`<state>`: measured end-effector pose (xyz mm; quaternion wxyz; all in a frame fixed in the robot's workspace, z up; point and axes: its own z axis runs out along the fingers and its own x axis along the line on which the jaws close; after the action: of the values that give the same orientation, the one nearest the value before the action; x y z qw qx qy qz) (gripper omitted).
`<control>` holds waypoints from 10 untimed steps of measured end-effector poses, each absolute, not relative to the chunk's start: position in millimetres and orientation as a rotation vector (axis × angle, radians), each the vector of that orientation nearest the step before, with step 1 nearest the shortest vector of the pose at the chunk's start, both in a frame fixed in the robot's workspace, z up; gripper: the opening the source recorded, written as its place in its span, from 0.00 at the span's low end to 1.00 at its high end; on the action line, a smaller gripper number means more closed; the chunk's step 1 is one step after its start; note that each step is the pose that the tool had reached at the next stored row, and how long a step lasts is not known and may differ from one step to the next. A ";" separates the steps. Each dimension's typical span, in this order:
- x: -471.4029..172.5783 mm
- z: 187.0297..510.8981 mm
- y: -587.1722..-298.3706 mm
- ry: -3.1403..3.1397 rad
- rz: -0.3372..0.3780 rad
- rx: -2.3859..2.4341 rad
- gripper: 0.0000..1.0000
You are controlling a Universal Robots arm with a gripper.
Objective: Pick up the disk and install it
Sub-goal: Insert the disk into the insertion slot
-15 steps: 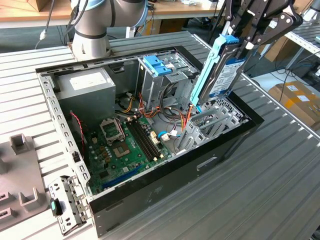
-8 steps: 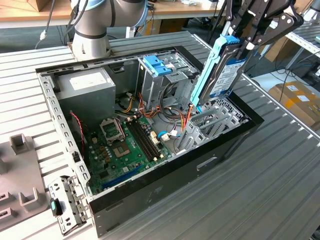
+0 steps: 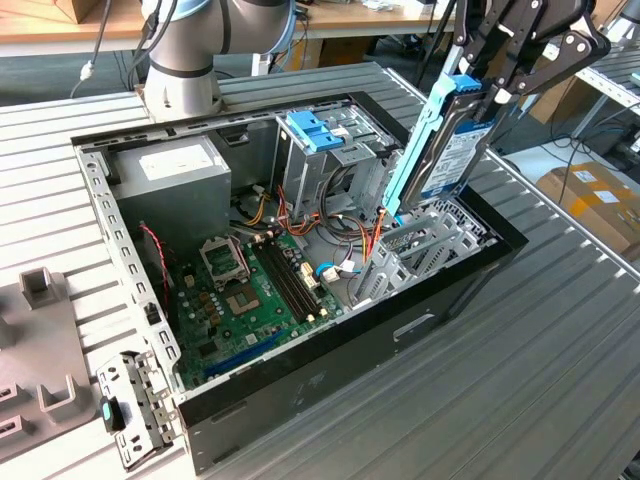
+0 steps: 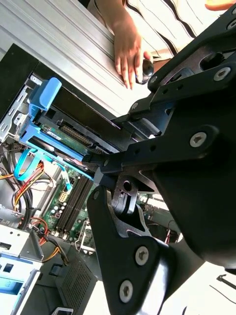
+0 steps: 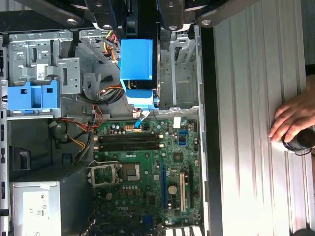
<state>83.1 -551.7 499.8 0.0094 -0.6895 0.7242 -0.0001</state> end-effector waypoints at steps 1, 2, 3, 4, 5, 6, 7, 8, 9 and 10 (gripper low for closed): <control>83.1 499.7 -551.7 2.262 0.000 -2.153 0.35; 83.1 499.7 -551.7 2.262 0.000 -2.153 0.35; 83.1 499.4 -552.4 2.262 0.000 -2.153 0.35; 83.1 498.4 -554.1 2.261 0.000 -2.153 0.35; 83.1 497.5 -555.8 2.261 0.000 -2.153 0.35; 83.1 496.7 -558.4 2.261 -0.001 -2.153 0.35; 83.1 496.1 -560.8 2.261 -0.001 -2.153 0.35; 83.1 495.4 -563.5 2.261 -0.001 -2.153 0.35; 83.1 494.6 -566.2 2.261 -0.001 -2.153 0.35; 83.1 493.9 -568.4 2.258 -0.004 -2.153 0.35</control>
<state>83.1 -568.4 493.9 0.0109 -0.6900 0.7237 -0.0014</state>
